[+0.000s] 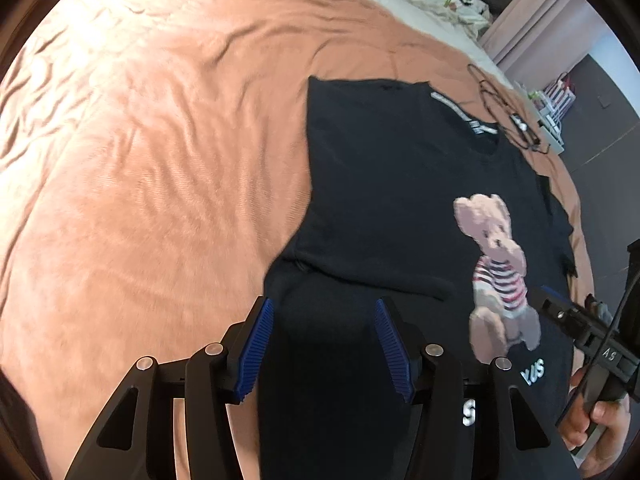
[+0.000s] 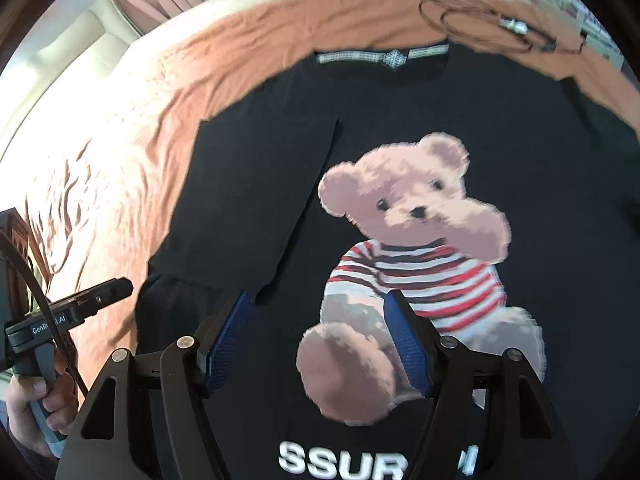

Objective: Fold small clothes

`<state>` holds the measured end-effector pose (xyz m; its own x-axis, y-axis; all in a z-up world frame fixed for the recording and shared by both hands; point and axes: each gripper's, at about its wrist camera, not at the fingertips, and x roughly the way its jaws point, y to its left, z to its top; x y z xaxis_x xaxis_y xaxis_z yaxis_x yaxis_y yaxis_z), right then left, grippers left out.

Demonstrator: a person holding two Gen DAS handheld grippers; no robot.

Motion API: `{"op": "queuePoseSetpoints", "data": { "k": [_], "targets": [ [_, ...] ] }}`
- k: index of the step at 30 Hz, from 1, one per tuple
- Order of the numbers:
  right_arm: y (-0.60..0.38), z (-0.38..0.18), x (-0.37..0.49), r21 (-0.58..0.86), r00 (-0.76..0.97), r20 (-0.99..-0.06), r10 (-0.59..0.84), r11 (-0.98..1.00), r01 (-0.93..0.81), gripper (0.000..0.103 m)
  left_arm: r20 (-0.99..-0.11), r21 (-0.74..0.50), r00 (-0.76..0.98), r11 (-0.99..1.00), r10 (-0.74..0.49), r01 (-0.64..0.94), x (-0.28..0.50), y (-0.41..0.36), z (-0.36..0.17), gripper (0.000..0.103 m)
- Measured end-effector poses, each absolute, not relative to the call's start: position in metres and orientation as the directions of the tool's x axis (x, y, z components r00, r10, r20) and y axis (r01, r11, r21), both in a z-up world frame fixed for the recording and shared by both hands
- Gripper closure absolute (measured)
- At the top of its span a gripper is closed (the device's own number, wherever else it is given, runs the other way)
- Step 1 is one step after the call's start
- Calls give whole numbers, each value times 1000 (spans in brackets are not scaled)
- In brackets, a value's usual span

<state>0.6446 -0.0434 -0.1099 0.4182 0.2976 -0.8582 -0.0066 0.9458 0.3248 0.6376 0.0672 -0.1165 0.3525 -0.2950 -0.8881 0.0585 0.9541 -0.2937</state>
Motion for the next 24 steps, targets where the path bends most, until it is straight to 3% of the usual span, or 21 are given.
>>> {"op": "queuePoseSetpoints", "data": {
  "k": [2,7,9,24],
  "targets": [
    [-48,-89,630,297,444,-854,270,955,-10,22,-880,-278,385,959,-279,60,624,64,-101,35],
    [-69,-39,580,236,499,-840,214,972,-19,9,-829,-279,486,958,-277,71,586,56,-57,8],
    [-79,-18,557,225,521,-829,203,974,-22,3,-815,-280,504,956,-284,86,572,51,-42,2],
    [-143,57,441,235,614,-765,193,972,-12,2,-750,-246,591,954,-298,170,488,-6,25,2]
  ]
}}
